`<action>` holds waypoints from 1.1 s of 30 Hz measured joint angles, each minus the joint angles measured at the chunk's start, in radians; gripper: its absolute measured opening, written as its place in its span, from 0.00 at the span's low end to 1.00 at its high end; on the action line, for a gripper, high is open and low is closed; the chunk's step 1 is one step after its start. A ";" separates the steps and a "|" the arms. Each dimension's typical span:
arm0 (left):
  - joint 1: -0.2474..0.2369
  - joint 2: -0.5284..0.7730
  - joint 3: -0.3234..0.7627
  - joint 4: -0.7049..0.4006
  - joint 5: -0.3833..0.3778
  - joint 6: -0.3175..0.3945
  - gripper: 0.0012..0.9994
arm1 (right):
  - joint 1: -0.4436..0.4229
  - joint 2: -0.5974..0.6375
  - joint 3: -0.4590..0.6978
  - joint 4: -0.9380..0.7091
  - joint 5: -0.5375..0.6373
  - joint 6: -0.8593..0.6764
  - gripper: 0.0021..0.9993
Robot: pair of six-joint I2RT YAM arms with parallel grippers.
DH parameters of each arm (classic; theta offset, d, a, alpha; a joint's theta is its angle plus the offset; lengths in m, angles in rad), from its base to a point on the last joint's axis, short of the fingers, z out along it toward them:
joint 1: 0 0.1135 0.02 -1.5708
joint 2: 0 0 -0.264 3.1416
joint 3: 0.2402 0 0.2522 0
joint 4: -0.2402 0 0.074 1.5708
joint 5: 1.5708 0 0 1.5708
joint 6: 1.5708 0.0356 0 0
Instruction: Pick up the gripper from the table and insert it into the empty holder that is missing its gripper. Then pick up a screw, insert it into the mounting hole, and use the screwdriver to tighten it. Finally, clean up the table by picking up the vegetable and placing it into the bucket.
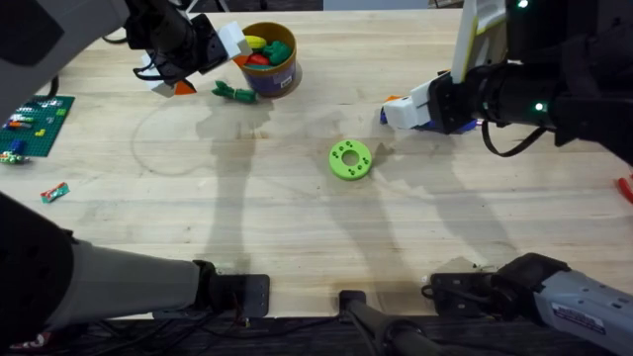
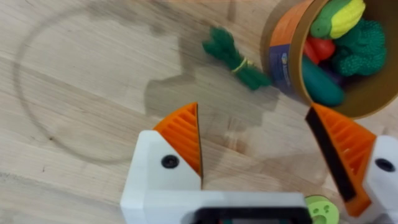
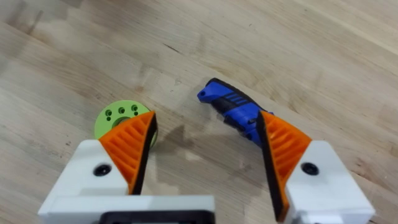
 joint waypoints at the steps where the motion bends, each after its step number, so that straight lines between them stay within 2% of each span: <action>1: 0.000 0.001 0.000 -0.004 0.000 -0.001 0.96 | 0.000 0.000 0.000 -0.004 0.000 0.000 0.95; 11: 0.000 0.017 0.000 -0.018 0.050 -0.002 0.97 | 0.000 0.000 0.000 -0.010 0.000 0.000 0.95; 21: 0.005 0.017 0.000 -0.037 0.061 -0.024 0.98 | 0.000 0.000 0.000 -0.011 0.000 0.000 0.95; 23: 0.021 0.017 0.000 -0.064 0.062 -0.069 0.98 | 0.000 0.000 0.000 -0.011 0.000 0.000 0.95; 26: 0.075 0.017 0.000 -0.074 0.064 -0.150 0.98 | 0.000 0.000 0.000 -0.011 0.000 0.000 0.95; 27: 0.141 0.019 0.000 -0.055 0.061 -0.207 0.98 | 0.000 0.000 0.000 -0.011 0.000 0.000 0.95; 28: 0.159 0.022 0.000 -0.050 0.059 -0.220 0.98 | 0.000 0.000 0.000 -0.011 0.000 0.000 0.95; 30: 0.182 0.040 0.000 -0.047 0.056 -0.239 0.98 | 0.000 0.000 0.000 -0.011 0.000 0.000 0.95; 33: 0.187 0.097 0.000 -0.043 0.057 -0.264 0.98 | 0.000 0.000 0.000 -0.011 0.000 0.000 0.95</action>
